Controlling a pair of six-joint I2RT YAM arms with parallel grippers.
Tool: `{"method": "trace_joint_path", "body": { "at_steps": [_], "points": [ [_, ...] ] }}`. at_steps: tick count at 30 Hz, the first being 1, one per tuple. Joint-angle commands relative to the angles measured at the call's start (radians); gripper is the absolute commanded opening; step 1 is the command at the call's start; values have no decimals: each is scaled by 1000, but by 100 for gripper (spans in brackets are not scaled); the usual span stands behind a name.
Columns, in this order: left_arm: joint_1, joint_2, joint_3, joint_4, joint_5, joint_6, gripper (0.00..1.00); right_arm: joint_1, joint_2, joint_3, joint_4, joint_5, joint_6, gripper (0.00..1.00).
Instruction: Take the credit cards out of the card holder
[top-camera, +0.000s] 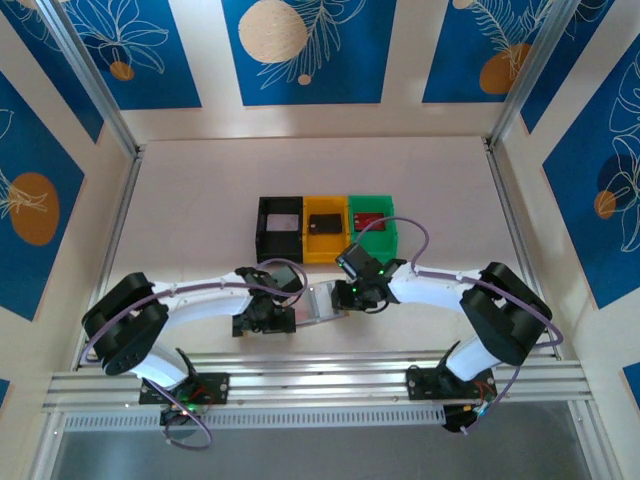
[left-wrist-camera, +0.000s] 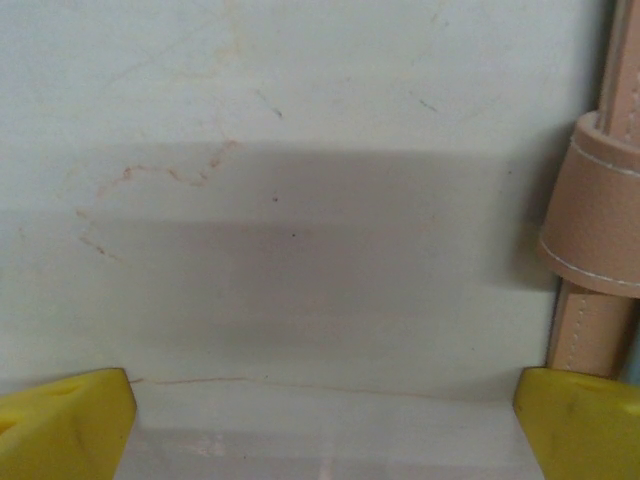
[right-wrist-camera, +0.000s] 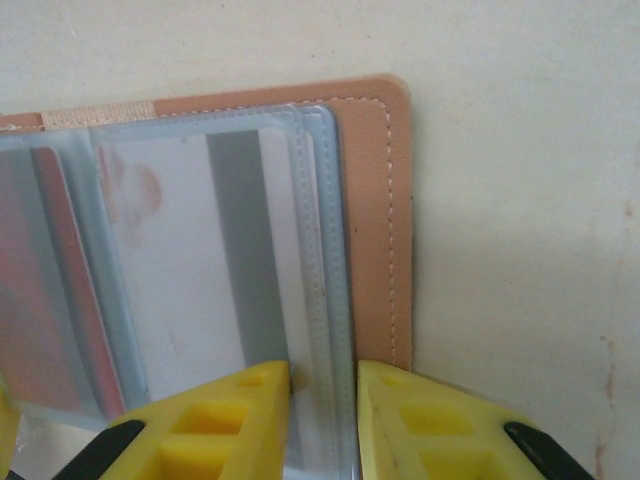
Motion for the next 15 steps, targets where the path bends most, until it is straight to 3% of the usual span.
{"method": "trace_joint_path", "body": {
  "at_steps": [1, 15],
  "points": [
    [-20, 65, -35, 92, 27, 16, 98, 20, 11, 19, -7, -9, 8, 23],
    [-21, 74, -32, 98, 31, 19, 98, 29, -24, 55, -39, -17, 10, 7]
  ]
}}
